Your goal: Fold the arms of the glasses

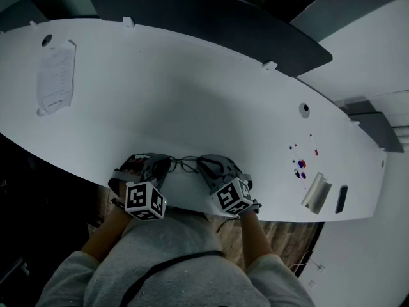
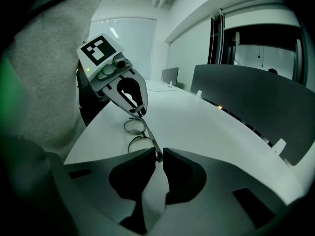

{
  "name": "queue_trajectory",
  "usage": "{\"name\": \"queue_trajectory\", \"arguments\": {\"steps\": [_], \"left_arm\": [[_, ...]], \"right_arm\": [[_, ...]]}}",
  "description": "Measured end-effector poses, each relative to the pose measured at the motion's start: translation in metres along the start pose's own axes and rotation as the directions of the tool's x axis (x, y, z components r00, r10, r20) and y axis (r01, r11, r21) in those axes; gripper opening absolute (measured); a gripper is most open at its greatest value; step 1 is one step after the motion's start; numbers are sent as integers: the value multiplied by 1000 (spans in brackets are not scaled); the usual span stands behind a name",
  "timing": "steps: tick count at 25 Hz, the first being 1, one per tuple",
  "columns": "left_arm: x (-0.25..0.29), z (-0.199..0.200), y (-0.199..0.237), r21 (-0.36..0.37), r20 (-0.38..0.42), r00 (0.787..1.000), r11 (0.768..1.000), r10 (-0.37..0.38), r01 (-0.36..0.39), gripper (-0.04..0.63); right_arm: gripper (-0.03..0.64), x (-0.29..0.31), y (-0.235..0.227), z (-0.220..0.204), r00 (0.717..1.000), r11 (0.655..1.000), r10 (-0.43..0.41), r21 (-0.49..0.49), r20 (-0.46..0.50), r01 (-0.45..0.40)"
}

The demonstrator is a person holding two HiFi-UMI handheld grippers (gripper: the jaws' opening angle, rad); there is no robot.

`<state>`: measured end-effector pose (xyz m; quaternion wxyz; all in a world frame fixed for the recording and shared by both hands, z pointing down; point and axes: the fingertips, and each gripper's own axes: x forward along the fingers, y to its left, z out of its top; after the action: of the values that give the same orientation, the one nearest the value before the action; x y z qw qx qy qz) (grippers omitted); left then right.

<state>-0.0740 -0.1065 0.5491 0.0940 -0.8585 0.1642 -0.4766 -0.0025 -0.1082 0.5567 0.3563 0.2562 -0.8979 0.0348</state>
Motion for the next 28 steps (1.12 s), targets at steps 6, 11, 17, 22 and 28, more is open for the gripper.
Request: {"name": "queue_trajectory", "arguments": {"steps": [6,11,17,22,28], "left_arm": [[4,6,-4,26,-12,1000,1000,-13,13,34],[5,8,-4,30,-24,999,999,-31,32,34],[6,8,-4,23,-28,999,999,-36,36,34],[8,10,-6,21,-23,999,999,-38,39,34],[5,11,-3,29,54,998,1000,-12,10,75]], "right_arm": [[60,-22,-10,3,998,994,-34,104,45,29],[60,-56,-12,44,978,979,17,194,208,-58],[98,-40,14,66,979,990,124,45,164,-133],[35,-33,13,59,989,995,93,-53,114,-88],[32,-27,5,46,995,997,71,-49,70,-67]]}}
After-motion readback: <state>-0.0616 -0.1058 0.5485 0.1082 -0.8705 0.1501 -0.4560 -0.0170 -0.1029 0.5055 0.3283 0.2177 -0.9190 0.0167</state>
